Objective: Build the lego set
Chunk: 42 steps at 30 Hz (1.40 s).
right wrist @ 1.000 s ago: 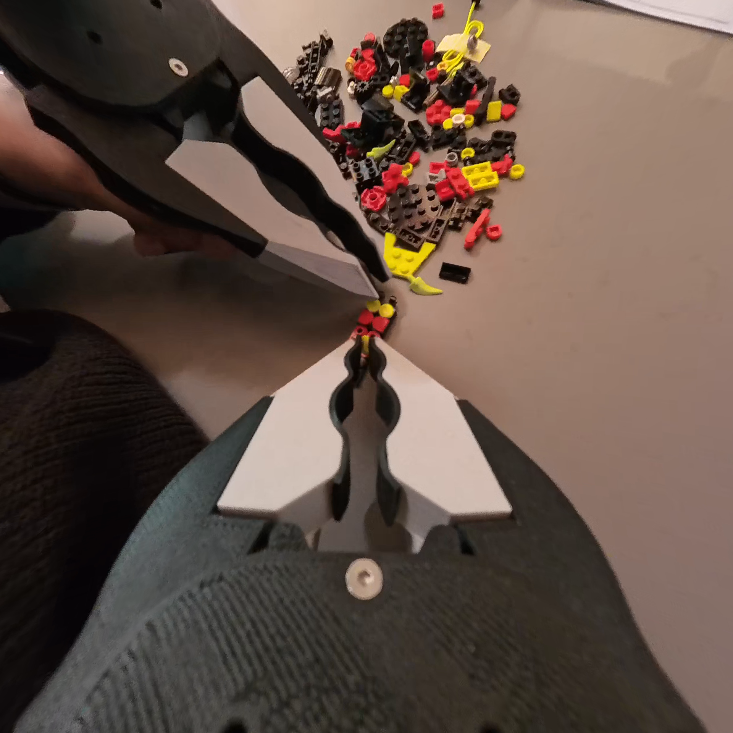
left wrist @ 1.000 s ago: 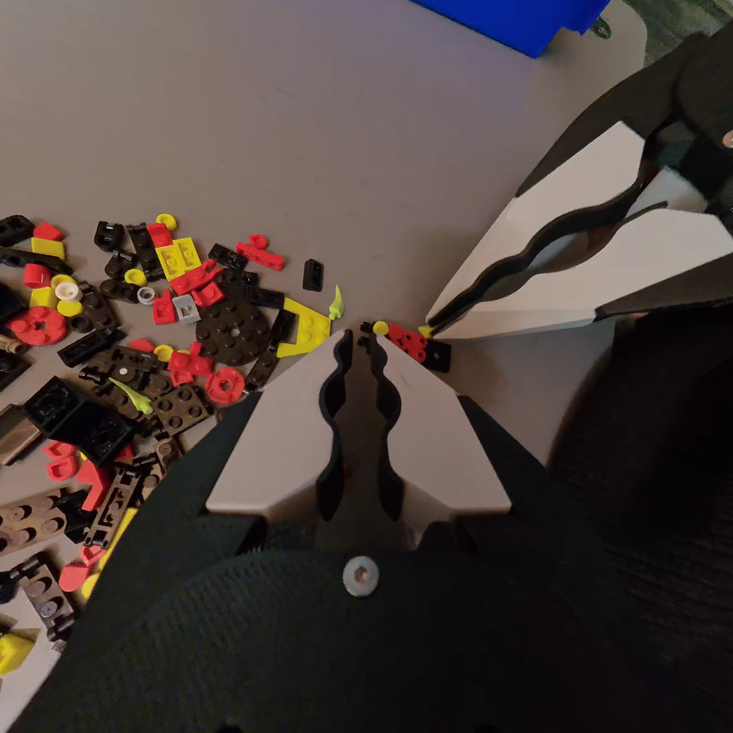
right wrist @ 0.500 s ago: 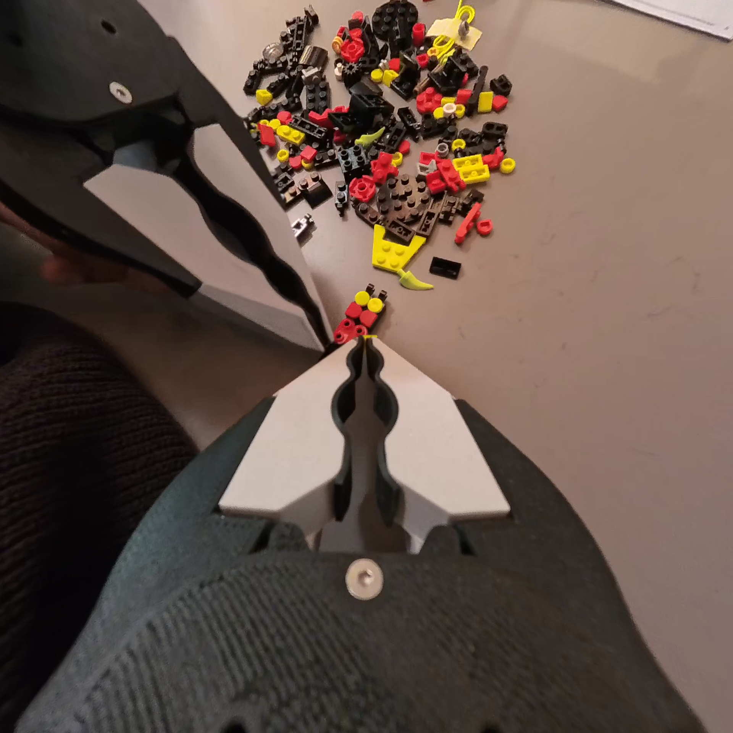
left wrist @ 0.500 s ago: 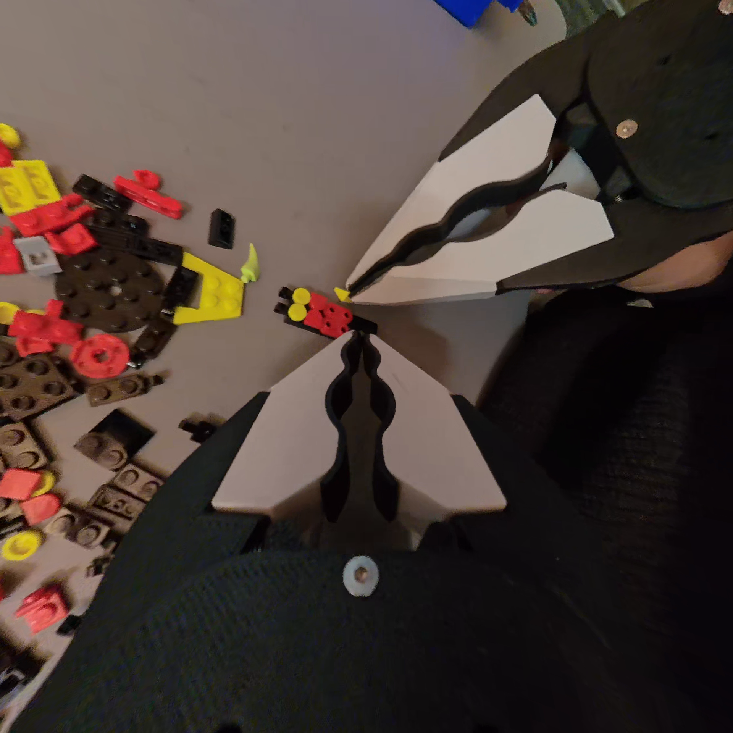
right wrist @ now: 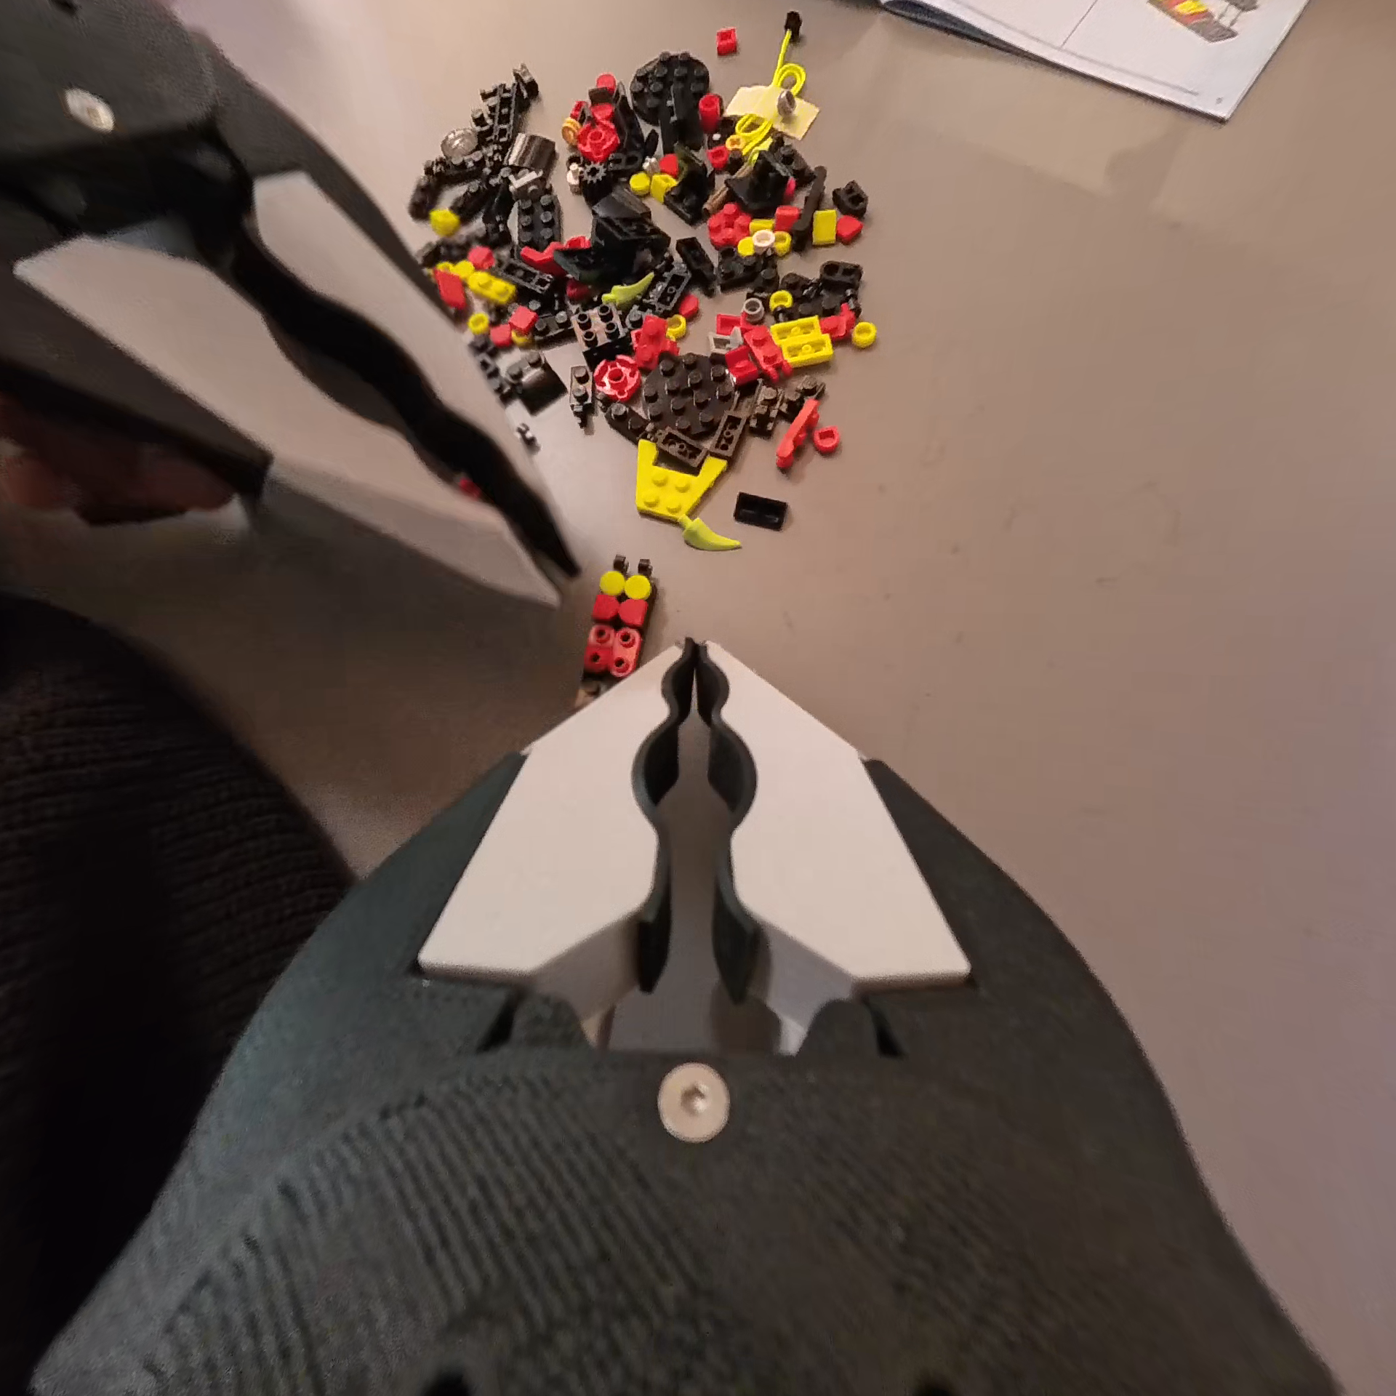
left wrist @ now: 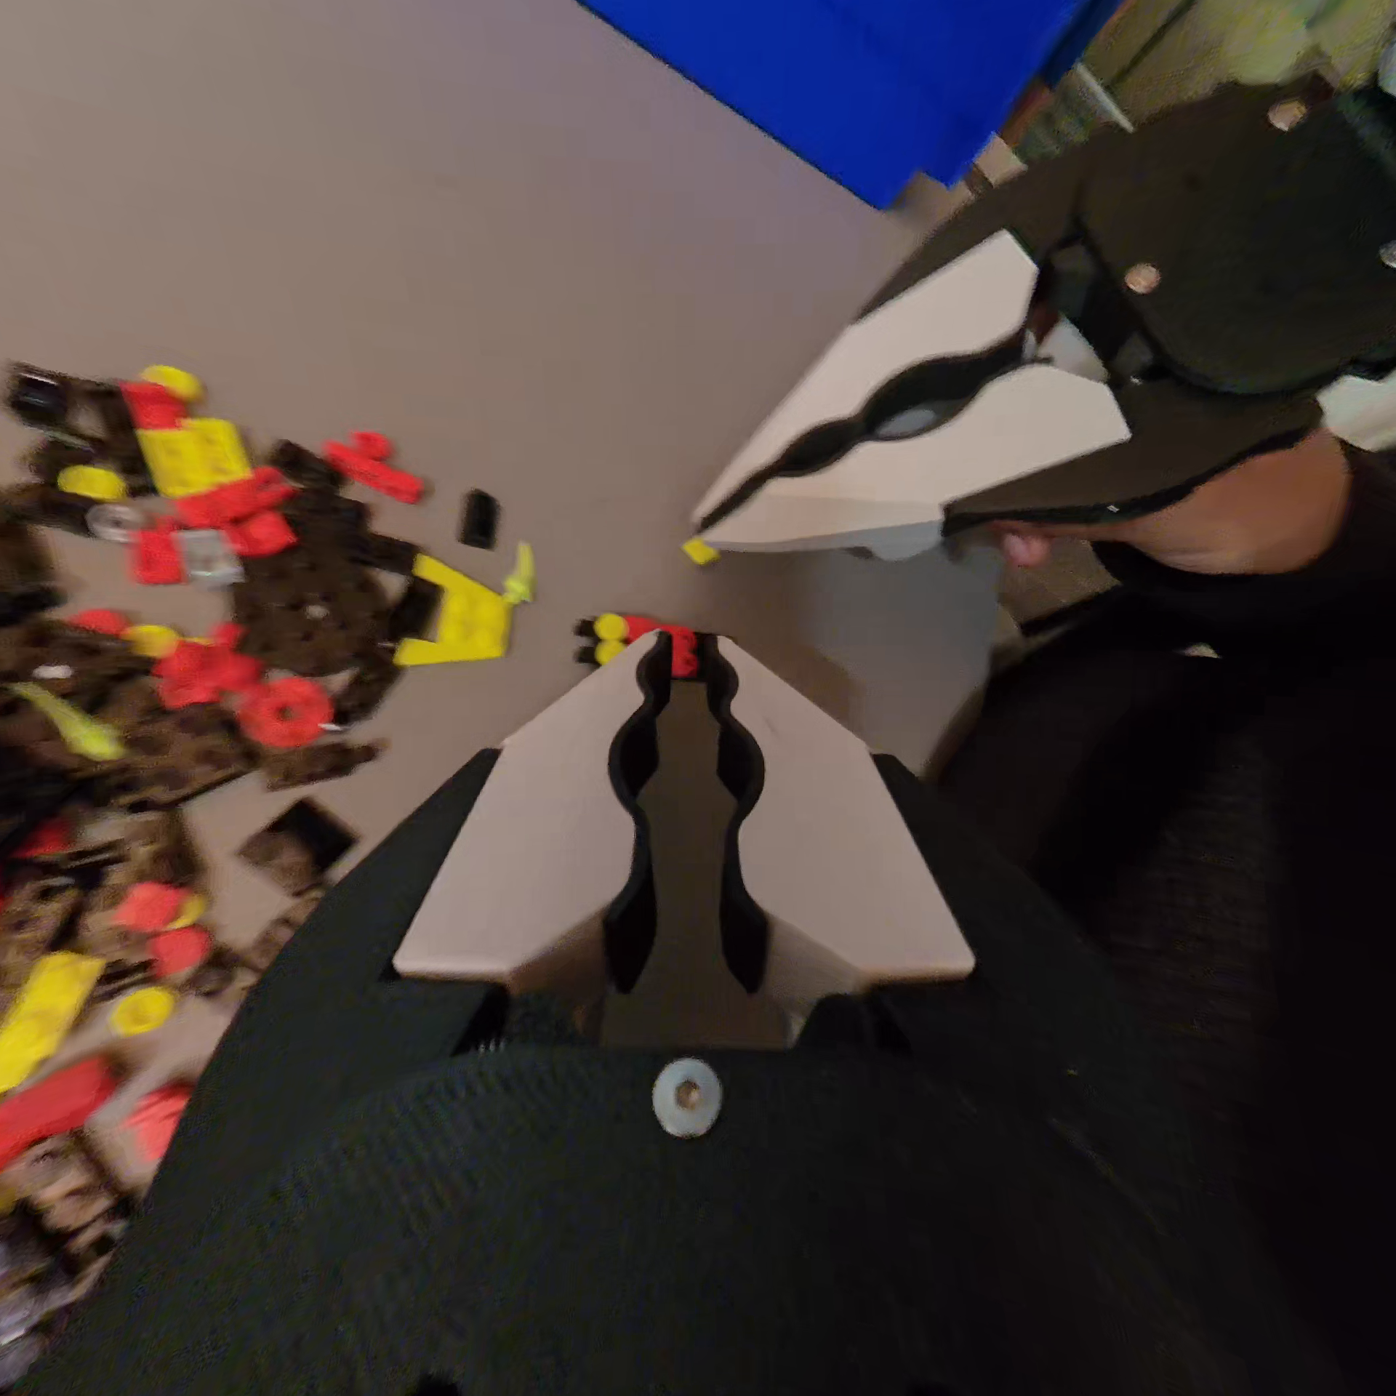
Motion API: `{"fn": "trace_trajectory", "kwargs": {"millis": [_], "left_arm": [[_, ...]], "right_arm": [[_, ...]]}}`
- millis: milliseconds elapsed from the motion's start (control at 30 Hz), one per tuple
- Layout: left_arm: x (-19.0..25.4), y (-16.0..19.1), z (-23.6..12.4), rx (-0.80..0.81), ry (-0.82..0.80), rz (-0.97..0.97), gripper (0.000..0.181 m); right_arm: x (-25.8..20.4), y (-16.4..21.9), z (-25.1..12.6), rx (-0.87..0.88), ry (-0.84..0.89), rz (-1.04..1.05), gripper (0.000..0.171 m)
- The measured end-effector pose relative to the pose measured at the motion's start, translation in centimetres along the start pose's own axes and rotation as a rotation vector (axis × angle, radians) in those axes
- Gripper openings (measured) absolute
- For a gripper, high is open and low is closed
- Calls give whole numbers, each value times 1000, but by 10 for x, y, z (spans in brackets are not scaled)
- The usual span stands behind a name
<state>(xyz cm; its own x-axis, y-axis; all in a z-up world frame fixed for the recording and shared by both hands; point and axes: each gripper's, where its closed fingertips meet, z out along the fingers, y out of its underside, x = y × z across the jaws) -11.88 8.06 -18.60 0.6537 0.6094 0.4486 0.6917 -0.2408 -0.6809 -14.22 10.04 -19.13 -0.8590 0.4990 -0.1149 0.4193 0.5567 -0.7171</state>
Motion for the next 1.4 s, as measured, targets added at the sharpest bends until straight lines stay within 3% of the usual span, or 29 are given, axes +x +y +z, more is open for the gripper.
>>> {"fn": "trace_trajectory", "kwargs": {"millis": [233, 467, 633, 867, 1033, 1133, 1400], "left_arm": [[-19, -2, 7, 8, -115, 121, 35], [-18, 15, 15, -79, -137, 169, 35], [-9, 19, 13, -96, -60, 106, 31], [-1, 9, 5, -47, 15, 43, 27], [1, -3, 2, 28, 87, -58, 24], [0, -5, 2, 40, 101, -101, 24], [-7, 0, 6, 18, 29, -49, 23]], "right_arm": [[17, 16, -8, -88, 52, -96, 0], [7, 26, -11, -111, -138, 26, 14], [9, 32, 1, -157, -46, -101, 14], [8, 29, 4, -138, -59, -94, 5], [-4, 5, -4, -5, -110, -115, 2], [0, 8, -3, -24, -76, -134, 0], [6, 7, 19, -73, -18, -169, 17]]}}
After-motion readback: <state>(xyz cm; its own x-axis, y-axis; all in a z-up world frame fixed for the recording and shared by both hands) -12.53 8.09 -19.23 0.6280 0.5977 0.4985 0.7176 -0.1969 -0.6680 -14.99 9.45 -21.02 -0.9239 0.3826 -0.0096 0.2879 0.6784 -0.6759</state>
